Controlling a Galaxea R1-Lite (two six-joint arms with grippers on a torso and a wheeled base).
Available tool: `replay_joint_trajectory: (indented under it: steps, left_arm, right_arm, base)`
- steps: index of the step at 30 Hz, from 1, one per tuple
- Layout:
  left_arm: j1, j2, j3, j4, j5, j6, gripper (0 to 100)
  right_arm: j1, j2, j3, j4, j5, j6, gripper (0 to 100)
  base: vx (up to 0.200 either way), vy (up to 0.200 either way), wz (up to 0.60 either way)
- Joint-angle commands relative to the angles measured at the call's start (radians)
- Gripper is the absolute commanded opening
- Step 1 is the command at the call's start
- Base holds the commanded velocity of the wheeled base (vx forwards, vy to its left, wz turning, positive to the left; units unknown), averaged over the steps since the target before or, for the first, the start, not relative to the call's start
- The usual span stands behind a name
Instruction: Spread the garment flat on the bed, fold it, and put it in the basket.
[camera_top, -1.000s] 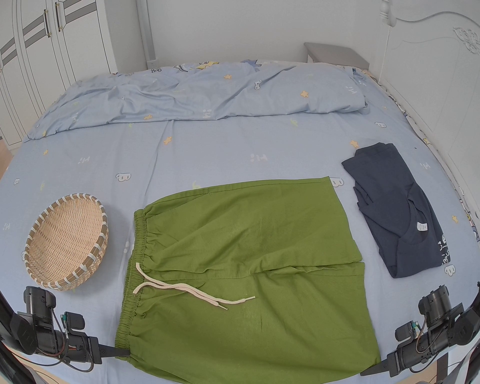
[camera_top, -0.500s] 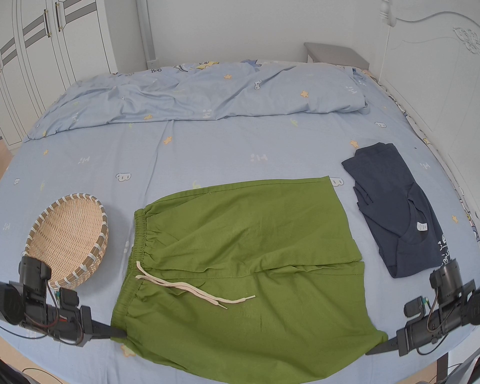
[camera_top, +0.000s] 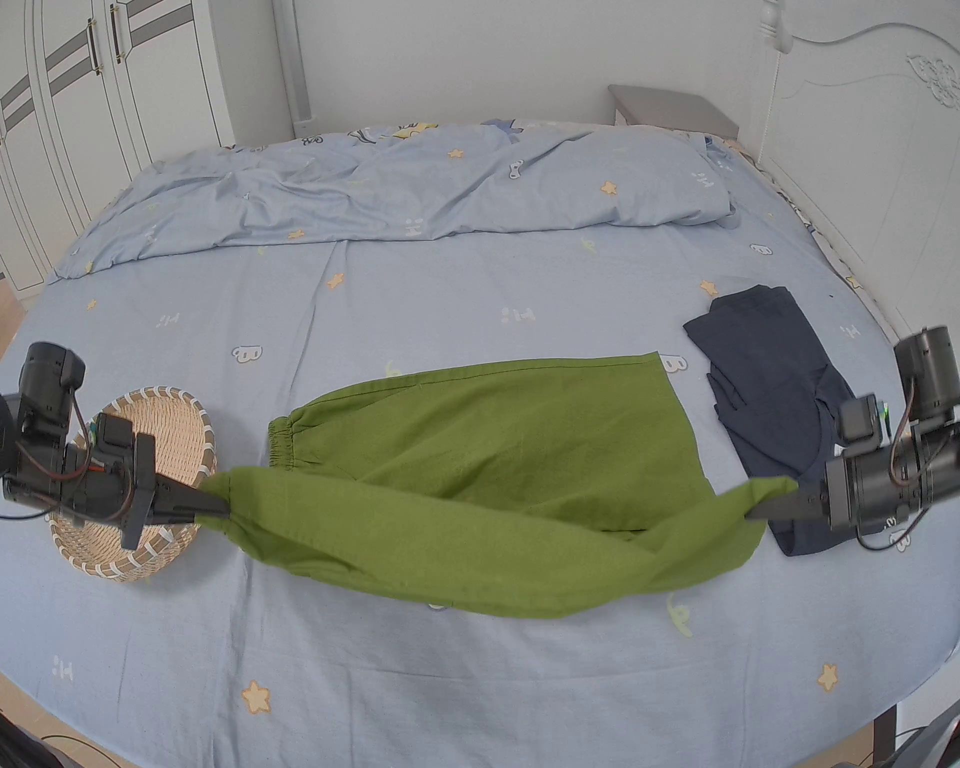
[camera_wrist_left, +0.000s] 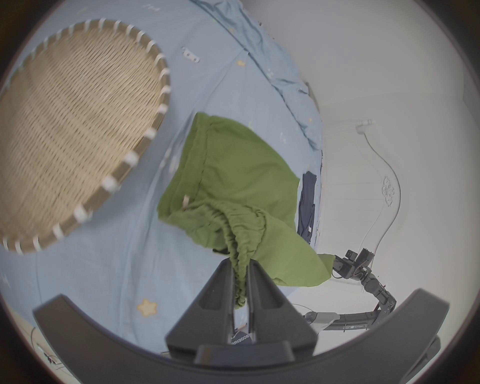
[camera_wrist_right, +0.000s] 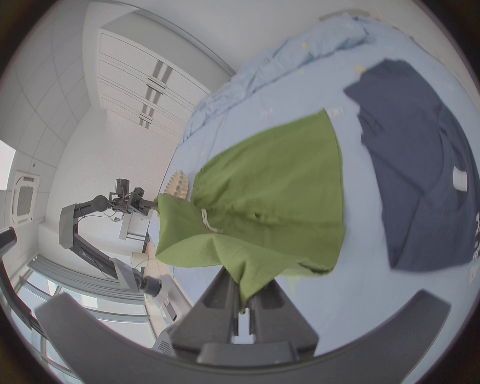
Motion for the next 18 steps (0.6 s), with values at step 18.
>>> replay_joint_trajectory:
  steps: [18]
  left_arm:
    - [-0.032,0.392,-0.660,0.215,0.009,-0.011,0]
  right_arm:
    - [-0.043,0.361,-0.590,0.036,0.005,-0.011,0]
  base:
    - [0.000,0.000,0.00]
